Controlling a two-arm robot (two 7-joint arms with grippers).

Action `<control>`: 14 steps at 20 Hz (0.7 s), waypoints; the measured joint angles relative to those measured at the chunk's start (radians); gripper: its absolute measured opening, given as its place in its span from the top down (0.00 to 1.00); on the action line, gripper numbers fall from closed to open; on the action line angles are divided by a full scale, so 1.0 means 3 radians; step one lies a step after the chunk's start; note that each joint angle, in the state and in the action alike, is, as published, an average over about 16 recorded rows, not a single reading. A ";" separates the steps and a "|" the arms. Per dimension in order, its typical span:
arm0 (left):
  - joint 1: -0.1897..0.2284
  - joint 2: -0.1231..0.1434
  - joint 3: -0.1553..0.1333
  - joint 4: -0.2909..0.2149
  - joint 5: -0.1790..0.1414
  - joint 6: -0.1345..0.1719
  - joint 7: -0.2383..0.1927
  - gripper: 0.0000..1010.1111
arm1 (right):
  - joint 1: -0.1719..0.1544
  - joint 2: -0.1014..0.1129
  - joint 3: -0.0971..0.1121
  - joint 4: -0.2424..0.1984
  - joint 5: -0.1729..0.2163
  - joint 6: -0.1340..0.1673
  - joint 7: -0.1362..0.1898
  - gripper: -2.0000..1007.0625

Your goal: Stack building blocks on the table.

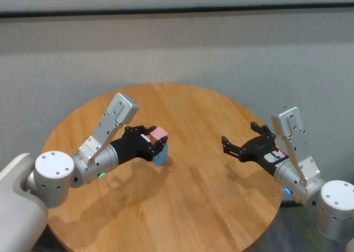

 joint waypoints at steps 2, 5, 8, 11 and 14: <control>0.0000 -0.0001 -0.0007 -0.0002 0.0002 -0.0002 -0.0003 0.50 | 0.0000 0.0000 0.0000 0.0000 0.0000 0.0000 0.0000 0.01; 0.0009 0.0005 -0.0023 -0.0028 0.0000 -0.0004 -0.0004 0.43 | 0.0000 0.0000 0.0000 0.0000 0.0000 0.0000 0.0000 0.01; 0.0034 0.0027 -0.0047 -0.0095 -0.0010 -0.0006 0.0000 0.34 | 0.0000 0.0000 0.0000 0.0000 0.0000 0.0000 0.0000 0.01; 0.0077 0.0068 -0.0081 -0.0206 -0.0021 -0.0010 0.0019 0.24 | 0.0000 0.0000 0.0000 0.0000 0.0000 0.0000 0.0000 0.01; 0.0138 0.0133 -0.0127 -0.0349 -0.0028 -0.0025 0.0056 0.15 | 0.0000 0.0000 0.0000 0.0000 0.0000 0.0000 0.0000 0.01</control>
